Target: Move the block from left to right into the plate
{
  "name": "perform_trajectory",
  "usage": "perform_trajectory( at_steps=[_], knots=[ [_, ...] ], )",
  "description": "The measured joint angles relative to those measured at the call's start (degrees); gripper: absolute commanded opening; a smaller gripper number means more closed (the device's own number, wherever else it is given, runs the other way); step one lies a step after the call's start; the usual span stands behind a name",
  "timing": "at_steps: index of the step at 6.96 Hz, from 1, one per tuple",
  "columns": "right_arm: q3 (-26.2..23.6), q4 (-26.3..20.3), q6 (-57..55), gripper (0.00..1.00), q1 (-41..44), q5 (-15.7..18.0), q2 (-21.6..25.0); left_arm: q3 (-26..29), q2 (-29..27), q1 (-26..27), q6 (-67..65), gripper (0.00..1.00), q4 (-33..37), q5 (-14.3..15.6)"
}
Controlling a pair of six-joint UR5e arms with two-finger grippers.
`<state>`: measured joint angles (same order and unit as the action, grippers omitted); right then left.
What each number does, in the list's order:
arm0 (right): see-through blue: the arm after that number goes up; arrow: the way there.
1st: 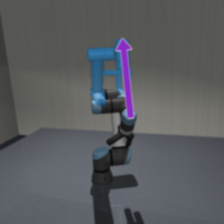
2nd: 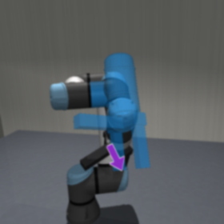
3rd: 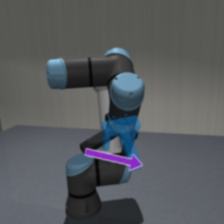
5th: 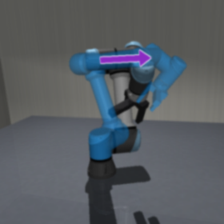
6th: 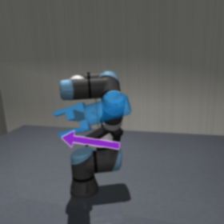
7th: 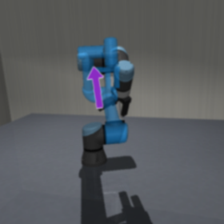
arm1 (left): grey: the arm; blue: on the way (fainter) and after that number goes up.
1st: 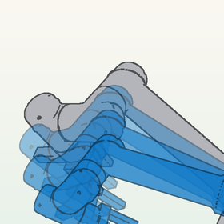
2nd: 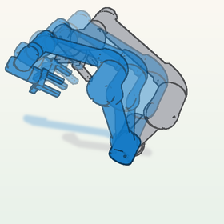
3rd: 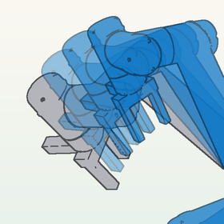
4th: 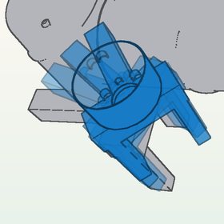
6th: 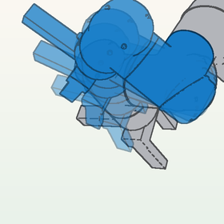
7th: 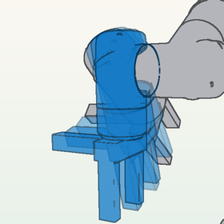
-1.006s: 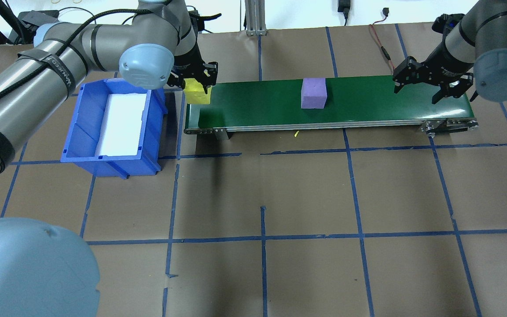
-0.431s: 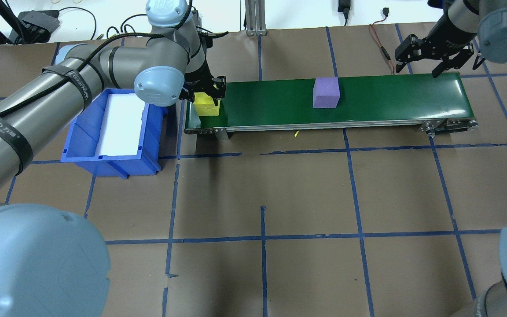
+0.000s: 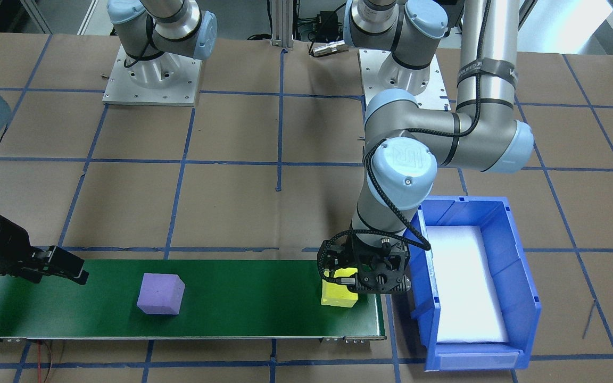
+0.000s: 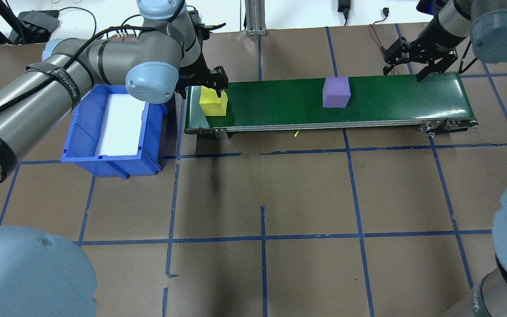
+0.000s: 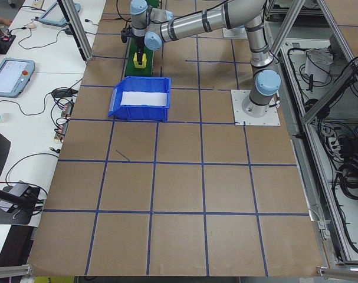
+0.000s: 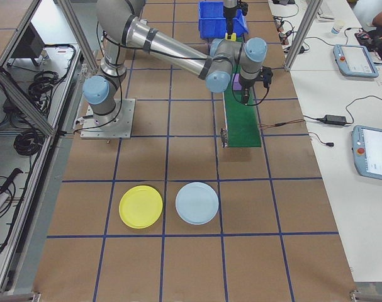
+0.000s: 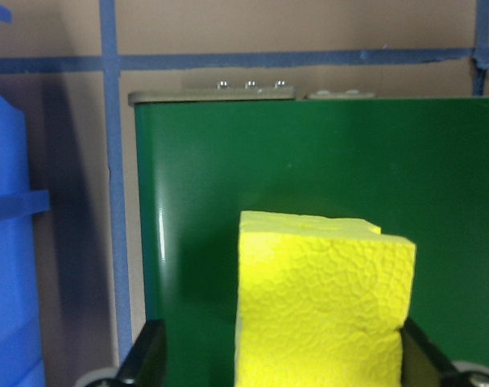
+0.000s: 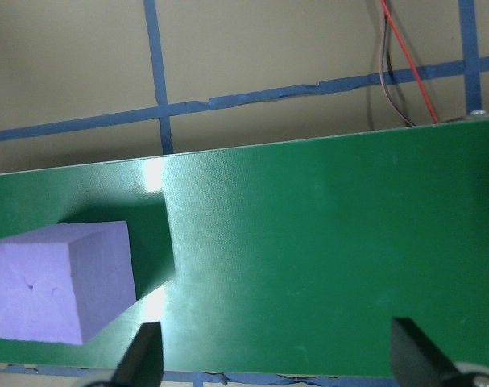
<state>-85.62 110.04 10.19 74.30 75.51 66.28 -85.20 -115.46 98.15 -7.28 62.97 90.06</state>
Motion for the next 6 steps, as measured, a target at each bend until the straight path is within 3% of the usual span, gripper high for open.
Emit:
perform_trajectory(
  at_steps=[3, 6],
  knots=[
    [-2.46, 3.84, -2.18, 1.0, 0.56, -3.16, -0.48, -0.77, 12.26, -3.56, 0.64, 1.0, 13.11, 1.38],
    [-2.82, 4.86, -4.37, 1.0, 0.9, -4.61, -1.93, -2.96, 22.84, -8.55, 4.03, 1.0, 25.24, 2.76]
  ],
)
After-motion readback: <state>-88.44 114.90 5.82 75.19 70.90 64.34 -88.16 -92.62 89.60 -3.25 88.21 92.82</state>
